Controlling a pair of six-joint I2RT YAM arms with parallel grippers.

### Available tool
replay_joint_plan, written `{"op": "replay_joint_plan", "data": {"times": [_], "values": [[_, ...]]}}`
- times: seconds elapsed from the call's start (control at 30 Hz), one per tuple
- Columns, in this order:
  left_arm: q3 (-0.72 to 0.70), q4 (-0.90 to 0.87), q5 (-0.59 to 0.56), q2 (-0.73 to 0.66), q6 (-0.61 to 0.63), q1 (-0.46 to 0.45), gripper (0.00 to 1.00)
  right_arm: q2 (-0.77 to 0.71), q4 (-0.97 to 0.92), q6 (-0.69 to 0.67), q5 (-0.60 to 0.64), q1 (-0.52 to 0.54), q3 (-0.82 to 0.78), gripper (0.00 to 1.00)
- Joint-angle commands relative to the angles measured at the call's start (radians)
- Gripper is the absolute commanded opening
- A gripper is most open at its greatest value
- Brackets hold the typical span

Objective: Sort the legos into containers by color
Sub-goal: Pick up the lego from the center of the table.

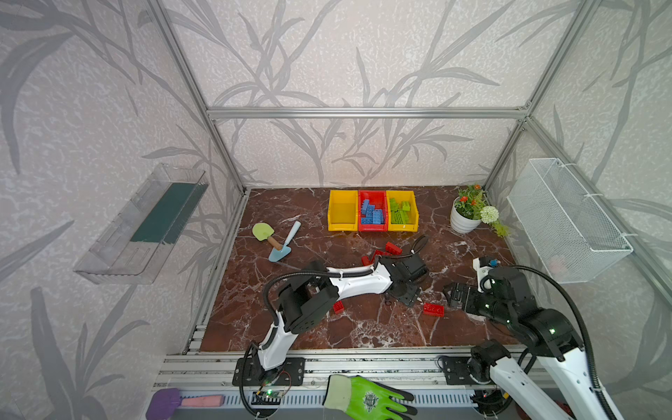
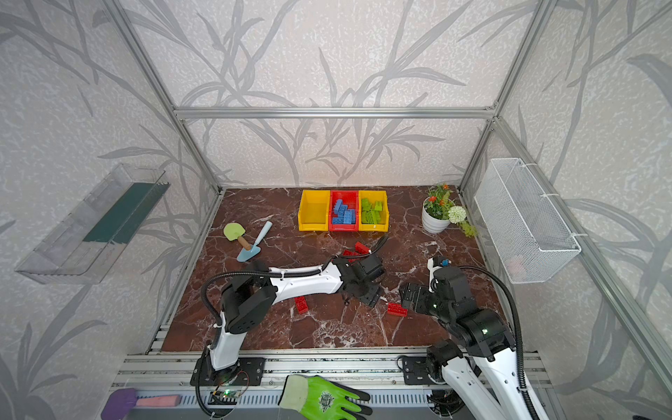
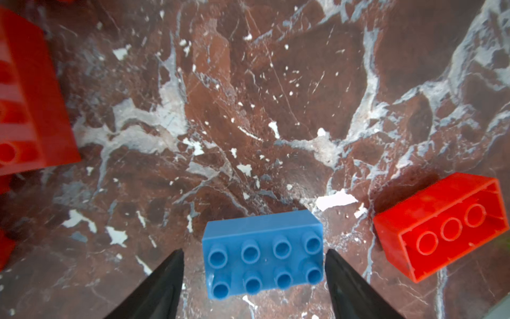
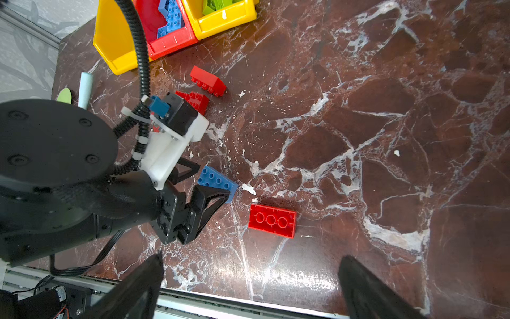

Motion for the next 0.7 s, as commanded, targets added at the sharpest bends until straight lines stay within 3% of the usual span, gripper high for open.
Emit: {"op": "replay_joint_plan", "data": {"times": [0.0, 0.17, 0.33, 0.43, 0.67], "values": [[0.036, -0.031, 0.015, 0.031, 0.007, 0.001, 0.80, -0.009, -0.014, 0.008, 0.009, 0.005, 0.012, 0.99], [0.048, -0.039, 0.013, 0.052, 0.004, 0.001, 0.72, -0.015, -0.014, 0.008, 0.008, 0.005, 0.011, 0.99], [0.077, -0.084, -0.027, 0.051, 0.012, 0.002, 0.52, -0.023, -0.014, 0.009, 0.009, 0.005, 0.012, 0.99], [0.099, -0.112, -0.048, 0.039, 0.023, 0.011, 0.45, -0.026, -0.018, 0.009, 0.012, 0.005, 0.018, 0.99], [0.248, -0.214, -0.132, 0.036, 0.048, 0.076, 0.43, -0.006, -0.008, 0.005, 0.021, 0.006, 0.055, 0.99]]}}
